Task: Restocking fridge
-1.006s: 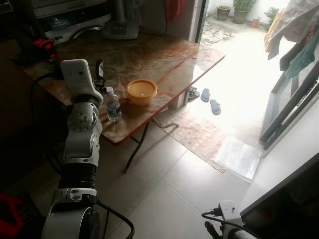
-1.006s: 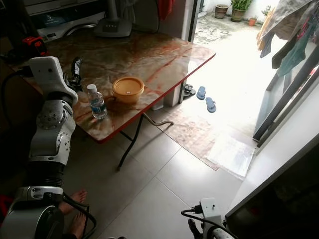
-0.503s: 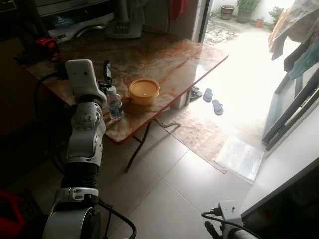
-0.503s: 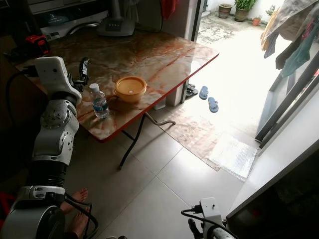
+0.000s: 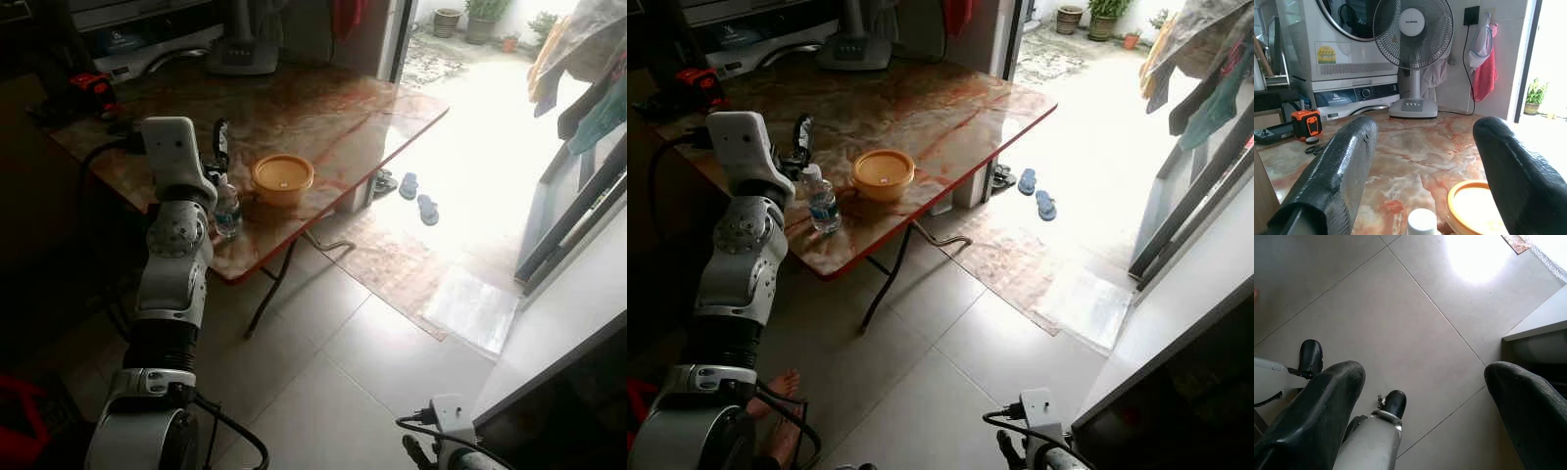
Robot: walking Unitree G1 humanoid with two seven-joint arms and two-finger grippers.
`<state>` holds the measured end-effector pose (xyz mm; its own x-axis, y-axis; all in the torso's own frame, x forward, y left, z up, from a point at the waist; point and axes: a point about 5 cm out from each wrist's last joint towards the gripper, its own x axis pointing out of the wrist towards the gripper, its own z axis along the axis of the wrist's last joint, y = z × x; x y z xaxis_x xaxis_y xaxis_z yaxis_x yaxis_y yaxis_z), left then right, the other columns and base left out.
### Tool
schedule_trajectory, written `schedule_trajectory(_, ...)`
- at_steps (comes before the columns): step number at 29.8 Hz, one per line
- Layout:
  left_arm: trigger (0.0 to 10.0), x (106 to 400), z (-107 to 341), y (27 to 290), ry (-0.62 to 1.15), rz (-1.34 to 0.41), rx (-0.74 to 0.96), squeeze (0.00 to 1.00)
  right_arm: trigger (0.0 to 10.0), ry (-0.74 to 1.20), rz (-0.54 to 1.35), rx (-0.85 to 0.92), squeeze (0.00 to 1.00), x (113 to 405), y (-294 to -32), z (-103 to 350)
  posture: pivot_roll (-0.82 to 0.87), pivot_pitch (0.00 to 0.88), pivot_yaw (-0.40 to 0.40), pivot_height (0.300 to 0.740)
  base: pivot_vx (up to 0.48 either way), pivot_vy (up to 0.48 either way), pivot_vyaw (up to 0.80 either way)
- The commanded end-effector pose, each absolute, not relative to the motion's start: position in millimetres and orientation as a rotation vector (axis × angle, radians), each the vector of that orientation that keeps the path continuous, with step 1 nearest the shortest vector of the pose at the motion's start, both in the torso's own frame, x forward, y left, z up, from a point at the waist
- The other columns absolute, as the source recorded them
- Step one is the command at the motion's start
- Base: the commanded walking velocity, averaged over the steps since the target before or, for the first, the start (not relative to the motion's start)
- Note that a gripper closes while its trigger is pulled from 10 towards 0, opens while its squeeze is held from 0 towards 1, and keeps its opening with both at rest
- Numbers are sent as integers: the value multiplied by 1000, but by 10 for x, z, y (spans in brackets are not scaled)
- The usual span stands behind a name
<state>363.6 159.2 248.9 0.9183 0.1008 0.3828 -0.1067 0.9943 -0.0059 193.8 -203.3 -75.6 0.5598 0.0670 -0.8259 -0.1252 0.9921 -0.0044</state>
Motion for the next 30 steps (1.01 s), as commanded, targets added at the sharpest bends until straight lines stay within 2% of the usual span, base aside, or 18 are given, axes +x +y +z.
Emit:
schedule_trajectory(1,10000,3656,2533,1595,-395,110,7,0,10000,978,113,-67,0,1949,-2053,-749,-78,32,-32,740,337,0,0)
schedule_trajectory(6,10000,3665,2497,1577,-383,111,3,0,10000,982,94,-63,0,1931,-2072,-756,-87,24,-29,740,345,0,610)
schedule_trajectory(11,10000,3678,2483,1568,-378,104,2,0,10000,984,75,-45,0,1896,-2072,-774,-101,9,-17,740,346,0,0)
schedule_trajectory(23,10000,3642,2485,1506,-379,65,21,0,10000,1009,88,-52,0,1802,-2099,-813,-86,76,-36,740,307,0,0)
schedule_trajectory(30,10000,3603,2636,1366,-416,-7,28,0,10000,970,68,-42,0,1893,-2053,-777,-97,47,-8,740,35,0,0)
